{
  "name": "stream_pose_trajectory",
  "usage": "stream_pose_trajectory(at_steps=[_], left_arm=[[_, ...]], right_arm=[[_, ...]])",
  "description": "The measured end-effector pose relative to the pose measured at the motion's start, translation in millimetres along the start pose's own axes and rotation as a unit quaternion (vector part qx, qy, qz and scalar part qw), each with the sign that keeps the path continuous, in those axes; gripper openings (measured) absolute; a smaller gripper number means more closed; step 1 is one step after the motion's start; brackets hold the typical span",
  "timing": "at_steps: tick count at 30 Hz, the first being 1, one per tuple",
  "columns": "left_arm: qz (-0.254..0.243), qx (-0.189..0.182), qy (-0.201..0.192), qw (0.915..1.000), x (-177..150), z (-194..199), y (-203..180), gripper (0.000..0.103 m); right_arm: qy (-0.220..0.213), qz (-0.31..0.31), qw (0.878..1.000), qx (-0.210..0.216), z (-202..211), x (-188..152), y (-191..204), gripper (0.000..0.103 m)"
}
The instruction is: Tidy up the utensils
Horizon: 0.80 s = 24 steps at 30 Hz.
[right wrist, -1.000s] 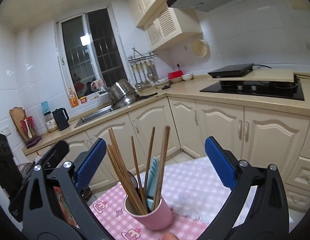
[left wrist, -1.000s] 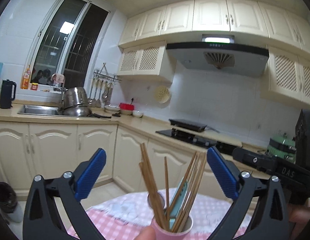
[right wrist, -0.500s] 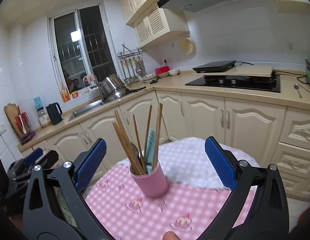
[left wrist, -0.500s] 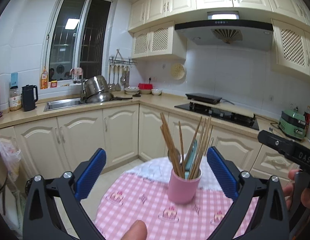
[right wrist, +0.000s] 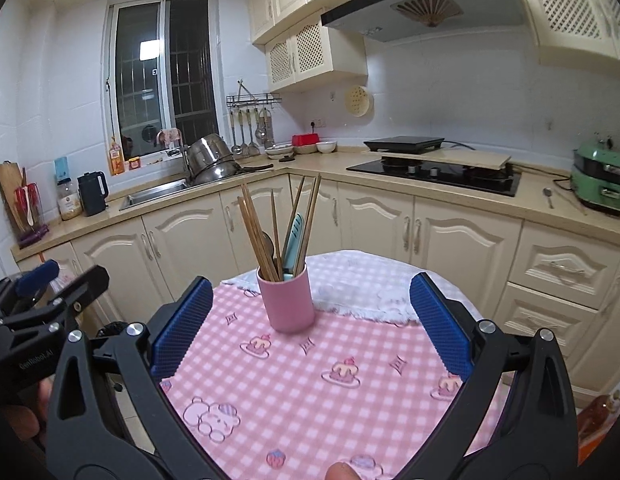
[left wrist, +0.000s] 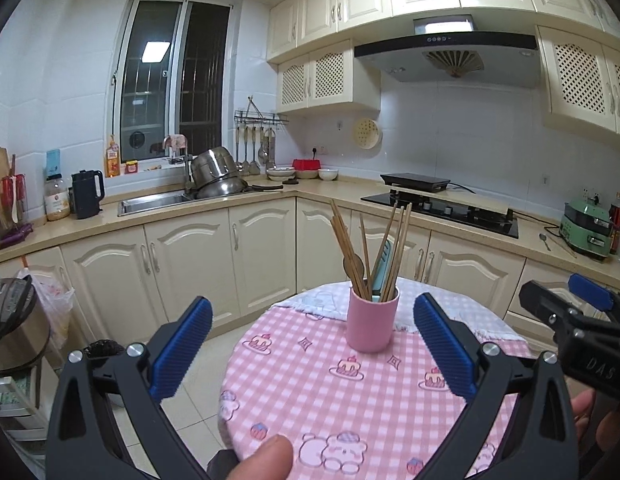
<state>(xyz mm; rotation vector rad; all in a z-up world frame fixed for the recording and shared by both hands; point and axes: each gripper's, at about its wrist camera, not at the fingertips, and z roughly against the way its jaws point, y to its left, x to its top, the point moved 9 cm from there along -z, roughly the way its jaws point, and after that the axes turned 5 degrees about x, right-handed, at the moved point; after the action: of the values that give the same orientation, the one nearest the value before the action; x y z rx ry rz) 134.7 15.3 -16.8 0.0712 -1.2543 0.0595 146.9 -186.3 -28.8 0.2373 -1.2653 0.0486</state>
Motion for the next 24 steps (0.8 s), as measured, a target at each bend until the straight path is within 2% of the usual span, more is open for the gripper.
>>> stream_pose_trajectory(at_steps=[11,24], left_arm=[[-0.005,0.015,-0.017,0.9997,-7.5,32.4,5.9,0.099],[0.006,0.016,-0.017,0.9997,-6.0,37.1,8.5,0.099]], right_arm=[[-0.016,0.011,1.000,-0.010,18.3,-13.7,8.0,0.097],[-0.020,0.018,1.000,-0.003,20.1,-14.0,14.5,0.097]])
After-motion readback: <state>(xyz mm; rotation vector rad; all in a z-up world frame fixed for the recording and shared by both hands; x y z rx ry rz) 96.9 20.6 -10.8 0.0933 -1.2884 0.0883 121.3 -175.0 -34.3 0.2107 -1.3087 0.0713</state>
